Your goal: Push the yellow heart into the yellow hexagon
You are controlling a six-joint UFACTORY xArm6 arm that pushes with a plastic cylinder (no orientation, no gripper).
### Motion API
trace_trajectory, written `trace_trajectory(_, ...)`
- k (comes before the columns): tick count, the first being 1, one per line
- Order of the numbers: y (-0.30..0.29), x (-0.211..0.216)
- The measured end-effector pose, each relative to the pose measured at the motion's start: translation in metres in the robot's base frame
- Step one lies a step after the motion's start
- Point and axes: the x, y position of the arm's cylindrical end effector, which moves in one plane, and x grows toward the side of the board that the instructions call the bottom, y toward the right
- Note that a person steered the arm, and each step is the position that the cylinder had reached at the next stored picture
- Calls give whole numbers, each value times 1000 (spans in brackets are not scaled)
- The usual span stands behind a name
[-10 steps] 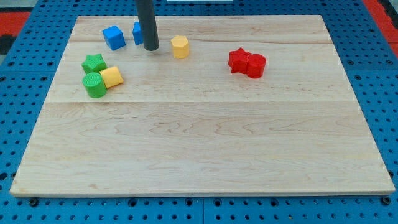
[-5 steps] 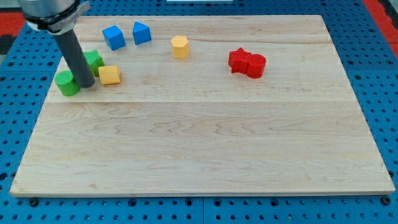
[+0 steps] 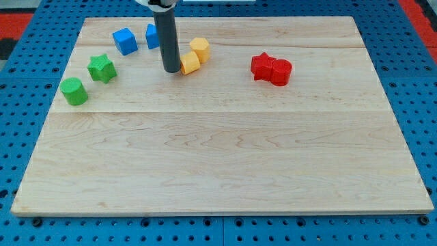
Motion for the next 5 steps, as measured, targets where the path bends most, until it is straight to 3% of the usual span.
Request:
trace_trajectory(3,41,-22)
trace_trajectory(5,41,51)
